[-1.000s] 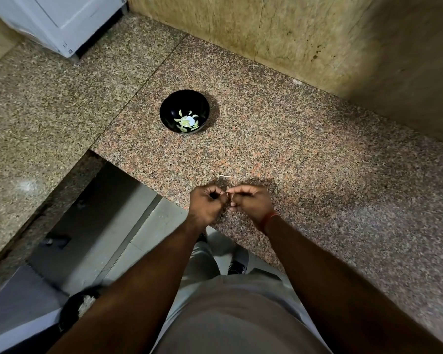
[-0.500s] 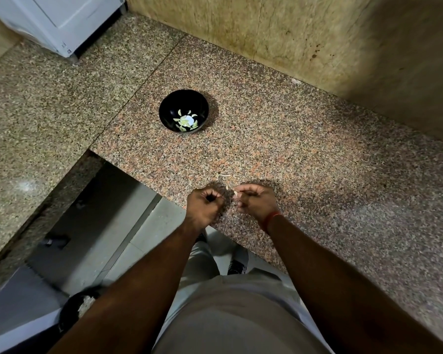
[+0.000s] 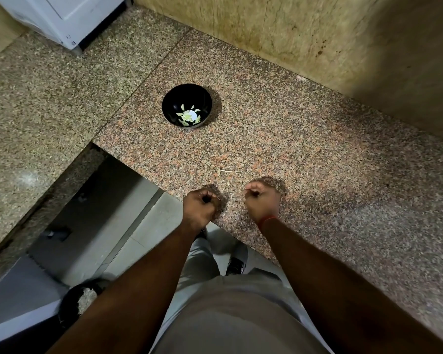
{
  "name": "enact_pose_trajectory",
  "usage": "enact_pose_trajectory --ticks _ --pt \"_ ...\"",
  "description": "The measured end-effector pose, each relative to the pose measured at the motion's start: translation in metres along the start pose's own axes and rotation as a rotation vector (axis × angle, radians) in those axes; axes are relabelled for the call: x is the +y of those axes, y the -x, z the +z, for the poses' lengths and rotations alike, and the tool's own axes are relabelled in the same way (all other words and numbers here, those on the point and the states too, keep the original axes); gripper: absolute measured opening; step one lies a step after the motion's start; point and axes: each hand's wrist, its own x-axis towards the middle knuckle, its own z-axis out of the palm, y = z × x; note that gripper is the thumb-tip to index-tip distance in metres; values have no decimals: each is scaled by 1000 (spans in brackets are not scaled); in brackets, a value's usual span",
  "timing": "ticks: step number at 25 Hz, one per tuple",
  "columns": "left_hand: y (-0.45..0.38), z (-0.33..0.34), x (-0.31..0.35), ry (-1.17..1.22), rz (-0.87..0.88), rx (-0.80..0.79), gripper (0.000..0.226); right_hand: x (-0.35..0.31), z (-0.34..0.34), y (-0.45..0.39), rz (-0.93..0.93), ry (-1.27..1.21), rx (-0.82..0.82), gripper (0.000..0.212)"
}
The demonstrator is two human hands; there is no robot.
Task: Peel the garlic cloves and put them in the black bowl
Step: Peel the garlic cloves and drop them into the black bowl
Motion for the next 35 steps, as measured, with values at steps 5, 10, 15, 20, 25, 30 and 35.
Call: enact_pose_trajectory --ticks 5,10,15,20,25,30,35 --pt "3 0 -3 77 -26 24 23 -1 9 13 -325 375 -174 36" --pt "5 -6 -3 254 -117 93 17 -1 17 20 -261 407 -164 48" --pt "1 -10 -12 264 -95 103 16 -16 33 22 -343 361 -251 55" --pt "-4 -16 -13 352 -143 137 12 -31 25 -3 -318 249 -204 46" --pt "-6 -20 -16 461 -167 133 7 -53 33 -13 -345 439 -280 63" --pt "-5 -20 -16 489 -155 125 4 -57 45 -9 -351 548 -291 65" --pt "-4 -21 -15 481 -139 119 7 -38 27 8 -345 462 -326 51"
